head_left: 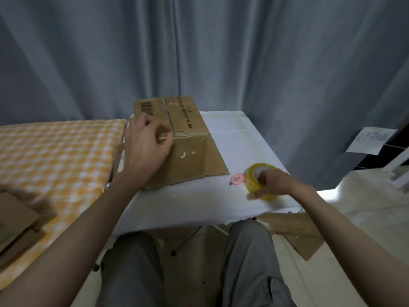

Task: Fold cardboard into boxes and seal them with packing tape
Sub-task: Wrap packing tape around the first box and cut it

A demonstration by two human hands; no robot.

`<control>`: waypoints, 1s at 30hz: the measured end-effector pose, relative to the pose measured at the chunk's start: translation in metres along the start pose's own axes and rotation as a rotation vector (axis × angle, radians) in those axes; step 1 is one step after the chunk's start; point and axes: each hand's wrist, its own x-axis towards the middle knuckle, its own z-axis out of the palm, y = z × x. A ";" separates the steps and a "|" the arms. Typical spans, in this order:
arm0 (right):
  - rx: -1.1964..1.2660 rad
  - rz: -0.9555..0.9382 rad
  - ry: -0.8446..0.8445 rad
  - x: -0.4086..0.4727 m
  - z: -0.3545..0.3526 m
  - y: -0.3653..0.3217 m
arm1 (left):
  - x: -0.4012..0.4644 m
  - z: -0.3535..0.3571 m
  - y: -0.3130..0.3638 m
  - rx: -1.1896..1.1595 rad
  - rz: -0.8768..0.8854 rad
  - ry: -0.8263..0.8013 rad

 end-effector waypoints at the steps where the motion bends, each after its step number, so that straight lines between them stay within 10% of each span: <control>1: -0.067 -0.029 0.023 -0.001 0.008 0.003 | -0.002 0.003 0.008 -0.013 0.029 -0.010; 12: 0.176 -0.254 0.451 -0.051 -0.017 0.000 | -0.024 0.037 0.081 -0.381 0.354 -0.407; 30: 0.552 -0.717 0.116 -0.081 -0.050 -0.052 | -0.019 -0.001 0.069 -0.706 0.161 -0.201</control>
